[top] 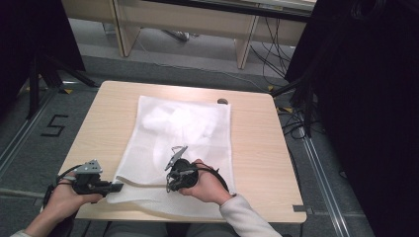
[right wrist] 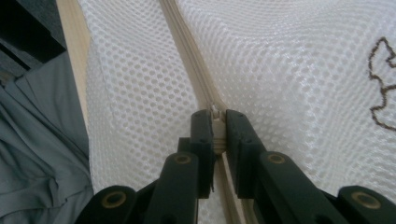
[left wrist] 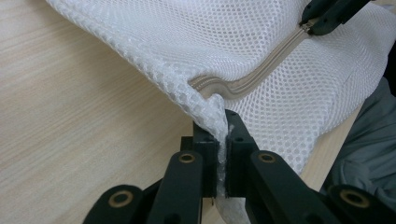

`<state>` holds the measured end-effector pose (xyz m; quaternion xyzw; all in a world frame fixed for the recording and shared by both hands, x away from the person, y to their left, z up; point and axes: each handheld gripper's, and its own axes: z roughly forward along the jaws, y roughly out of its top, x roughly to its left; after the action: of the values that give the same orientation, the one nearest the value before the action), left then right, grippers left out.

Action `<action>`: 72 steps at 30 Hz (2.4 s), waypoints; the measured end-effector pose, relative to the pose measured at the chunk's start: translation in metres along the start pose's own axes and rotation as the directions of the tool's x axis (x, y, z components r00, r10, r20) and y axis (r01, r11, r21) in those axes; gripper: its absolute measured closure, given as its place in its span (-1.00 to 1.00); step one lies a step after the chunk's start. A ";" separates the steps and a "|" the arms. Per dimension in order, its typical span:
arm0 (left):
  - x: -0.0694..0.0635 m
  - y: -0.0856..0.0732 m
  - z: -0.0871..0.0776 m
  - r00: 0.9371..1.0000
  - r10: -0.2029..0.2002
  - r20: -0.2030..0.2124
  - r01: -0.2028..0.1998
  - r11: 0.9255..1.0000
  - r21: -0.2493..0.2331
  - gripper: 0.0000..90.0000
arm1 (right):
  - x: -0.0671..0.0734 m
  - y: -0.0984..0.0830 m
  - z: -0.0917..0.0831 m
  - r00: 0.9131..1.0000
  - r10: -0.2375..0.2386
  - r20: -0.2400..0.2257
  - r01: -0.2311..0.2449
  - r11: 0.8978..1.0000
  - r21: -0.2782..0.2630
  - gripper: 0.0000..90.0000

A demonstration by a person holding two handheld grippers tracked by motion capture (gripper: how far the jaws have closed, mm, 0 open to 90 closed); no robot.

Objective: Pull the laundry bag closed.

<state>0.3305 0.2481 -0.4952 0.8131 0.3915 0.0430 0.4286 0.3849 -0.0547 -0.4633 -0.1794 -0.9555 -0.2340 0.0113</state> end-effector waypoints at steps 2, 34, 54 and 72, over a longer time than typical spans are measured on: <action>0.000 0.000 0.000 1.000 0.000 0.000 0.000 1.000 0.001 0.90 | -0.001 -0.001 -0.001 1.000 -0.009 0.019 0.009 1.000 0.005 0.83; 0.001 0.000 -0.001 1.000 -0.005 -0.002 0.005 1.000 0.014 0.90 | -0.005 -0.012 -0.010 0.999 0.034 0.016 -0.034 0.999 0.008 0.83; 0.001 0.000 -0.001 1.000 -0.008 -0.002 0.008 1.000 -0.002 0.90 | -0.010 -0.020 -0.016 0.999 0.041 0.018 -0.041 0.999 0.006 0.83; 0.001 -0.001 -0.001 1.000 -0.013 -0.005 0.013 1.000 -0.001 0.90 | -0.012 -0.025 -0.018 0.998 0.057 0.022 -0.057 0.998 0.015 0.83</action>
<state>0.3303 0.2497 -0.4951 0.8103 0.3979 0.0426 0.4282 0.3861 -0.0876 -0.4596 -0.2090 -0.9519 -0.2241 0.0093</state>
